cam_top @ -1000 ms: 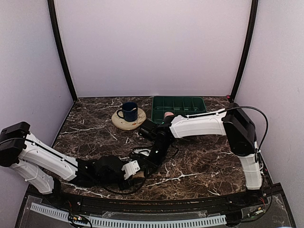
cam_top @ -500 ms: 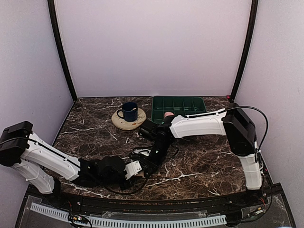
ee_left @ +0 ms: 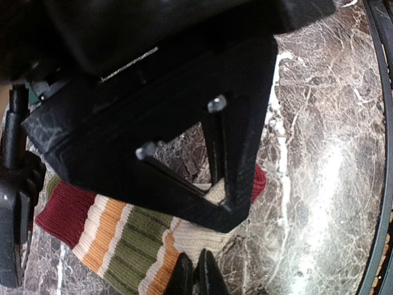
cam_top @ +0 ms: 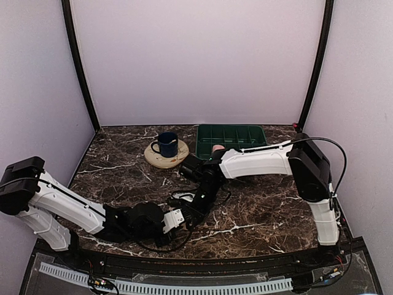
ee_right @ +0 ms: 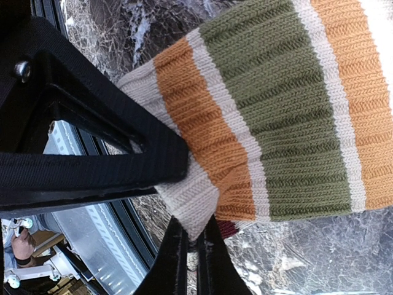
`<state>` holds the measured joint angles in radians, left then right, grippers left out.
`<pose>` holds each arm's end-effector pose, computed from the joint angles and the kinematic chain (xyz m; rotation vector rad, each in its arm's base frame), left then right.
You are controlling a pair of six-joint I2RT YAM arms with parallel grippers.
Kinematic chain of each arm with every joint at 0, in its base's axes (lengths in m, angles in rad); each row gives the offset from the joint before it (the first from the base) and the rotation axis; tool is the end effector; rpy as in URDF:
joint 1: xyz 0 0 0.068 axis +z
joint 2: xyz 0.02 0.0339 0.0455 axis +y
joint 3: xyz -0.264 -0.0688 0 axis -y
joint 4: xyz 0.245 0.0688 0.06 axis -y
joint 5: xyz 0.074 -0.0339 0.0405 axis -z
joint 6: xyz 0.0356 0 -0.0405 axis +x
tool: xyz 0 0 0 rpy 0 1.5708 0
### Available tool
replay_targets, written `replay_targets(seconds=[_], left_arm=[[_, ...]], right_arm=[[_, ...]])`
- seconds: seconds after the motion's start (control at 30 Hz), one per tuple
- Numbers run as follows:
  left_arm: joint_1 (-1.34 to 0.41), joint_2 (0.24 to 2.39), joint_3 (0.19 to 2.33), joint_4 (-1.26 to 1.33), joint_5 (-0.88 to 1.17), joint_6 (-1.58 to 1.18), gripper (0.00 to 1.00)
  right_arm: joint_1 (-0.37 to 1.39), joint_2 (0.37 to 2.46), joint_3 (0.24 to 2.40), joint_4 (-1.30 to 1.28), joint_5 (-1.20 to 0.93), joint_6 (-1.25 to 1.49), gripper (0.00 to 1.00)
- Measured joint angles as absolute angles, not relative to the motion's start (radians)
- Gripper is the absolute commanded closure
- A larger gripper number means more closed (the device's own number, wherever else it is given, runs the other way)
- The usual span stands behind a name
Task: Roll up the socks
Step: Roll the sock at the center of the board.
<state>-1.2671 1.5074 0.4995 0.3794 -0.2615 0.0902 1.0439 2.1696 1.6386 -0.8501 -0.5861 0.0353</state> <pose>0.0903 -0.2572 0.1381 1.2637 1.8013 -0.3806 0.1992 0.3816 0.1574 1.4577 -2.4709 -0.8825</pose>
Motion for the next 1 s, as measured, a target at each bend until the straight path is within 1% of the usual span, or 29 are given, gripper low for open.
replay_targets(seconds=[0.07,0.13,0.17,0.2,0.23,0.33,0.37,0.43,0.6,1.0], left_arm=[[-1.267,1.508,0.503,0.376,-0.26,0.089,1.0],[-1.267,1.508,0.504,0.372,-0.257,0.089,1.0],[-1.267,1.509,0.505,0.369,-0.254,0.089,1.0],[-1.267,1.509,0.506,0.366,-0.252,0.089,1.0],[-1.267,1.51,0.508,0.364,-0.25,0.088,1.0],[-1.267,1.51,0.508,0.361,-0.243,0.084,1.0],[-1.267,1.51,0.508,0.357,-0.24,0.082,1.0],[-1.267,1.51,0.508,0.349,-0.231,0.078,1.0],[-1.267,1.51,0.514,0.32,-0.203,0.067,1.0],[-1.225,1.507,0.559,0.235,-0.102,0.017,1.0]], right_arm=[[1.044,2.17,1.639,-0.851,-0.587,0.035,0.99],[1.044,2.17,1.639,-0.852,-0.587,0.035,0.94],[1.044,2.17,1.639,-0.852,-0.586,0.035,0.9],[1.044,2.17,1.639,-0.851,-0.586,0.035,0.83],[1.044,2.17,1.638,-0.85,-0.586,0.037,0.79],[1.04,2.169,1.625,-0.833,-0.591,0.041,0.74],[1.039,2.169,1.617,-0.823,-0.594,0.046,0.68],[1.034,2.166,1.592,-0.805,-0.597,0.055,0.59],[1.021,2.143,1.53,-0.758,-0.61,0.067,0.56],[0.985,1.969,1.364,-0.588,-0.578,0.132,0.56]])
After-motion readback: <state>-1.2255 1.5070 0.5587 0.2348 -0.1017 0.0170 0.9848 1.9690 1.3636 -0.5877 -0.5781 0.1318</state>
